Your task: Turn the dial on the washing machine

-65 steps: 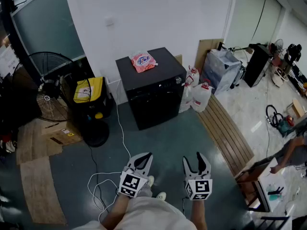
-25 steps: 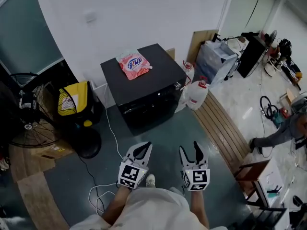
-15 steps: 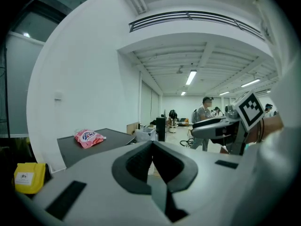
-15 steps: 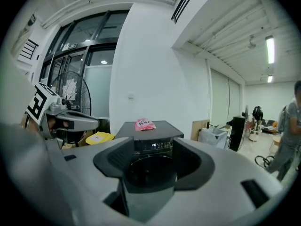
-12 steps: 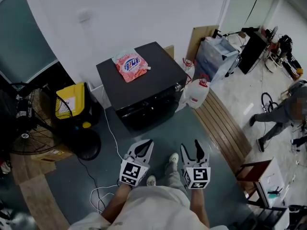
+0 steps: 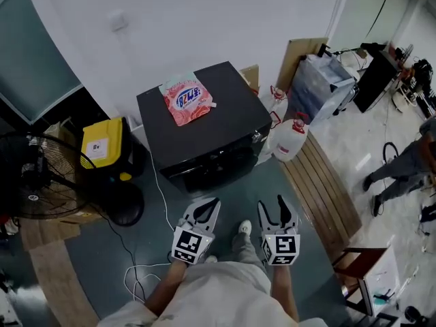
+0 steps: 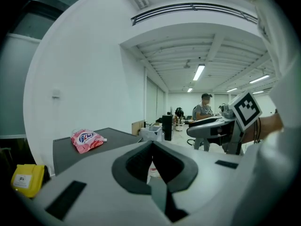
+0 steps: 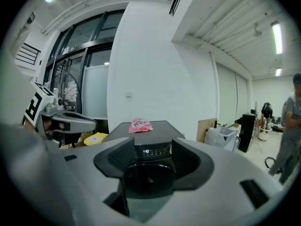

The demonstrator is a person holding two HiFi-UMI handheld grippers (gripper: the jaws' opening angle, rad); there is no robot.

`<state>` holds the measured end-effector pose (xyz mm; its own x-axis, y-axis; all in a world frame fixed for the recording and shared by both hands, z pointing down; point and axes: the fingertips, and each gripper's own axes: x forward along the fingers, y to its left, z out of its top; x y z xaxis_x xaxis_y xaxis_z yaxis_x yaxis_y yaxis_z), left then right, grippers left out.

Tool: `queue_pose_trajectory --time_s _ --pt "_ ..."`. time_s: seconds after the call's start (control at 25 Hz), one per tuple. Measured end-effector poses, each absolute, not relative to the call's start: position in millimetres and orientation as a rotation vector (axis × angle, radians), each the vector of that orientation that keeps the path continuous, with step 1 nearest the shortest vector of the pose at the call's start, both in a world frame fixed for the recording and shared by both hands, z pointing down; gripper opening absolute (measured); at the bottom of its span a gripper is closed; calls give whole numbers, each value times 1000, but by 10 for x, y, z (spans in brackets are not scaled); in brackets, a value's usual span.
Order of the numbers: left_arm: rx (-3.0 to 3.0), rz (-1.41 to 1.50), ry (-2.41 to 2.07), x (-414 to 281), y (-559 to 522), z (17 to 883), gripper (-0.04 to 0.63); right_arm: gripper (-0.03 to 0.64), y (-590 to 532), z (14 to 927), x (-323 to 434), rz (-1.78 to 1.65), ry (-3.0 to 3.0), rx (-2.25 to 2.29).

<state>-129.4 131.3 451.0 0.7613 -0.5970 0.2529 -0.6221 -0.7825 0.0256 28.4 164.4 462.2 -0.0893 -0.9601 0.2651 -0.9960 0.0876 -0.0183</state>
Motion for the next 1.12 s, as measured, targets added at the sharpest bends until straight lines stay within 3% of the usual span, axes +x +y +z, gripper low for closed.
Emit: queue_pose_trajectory --time_s 0.68,1.12 --pt "2724 449 -1192 -299 299 4699 11 241 375 4856 1191 362 -2333 1756" --pt "2676 502 -1207 -32 52 4956 12 241 -44 5100 1355 394 -2361 1712"
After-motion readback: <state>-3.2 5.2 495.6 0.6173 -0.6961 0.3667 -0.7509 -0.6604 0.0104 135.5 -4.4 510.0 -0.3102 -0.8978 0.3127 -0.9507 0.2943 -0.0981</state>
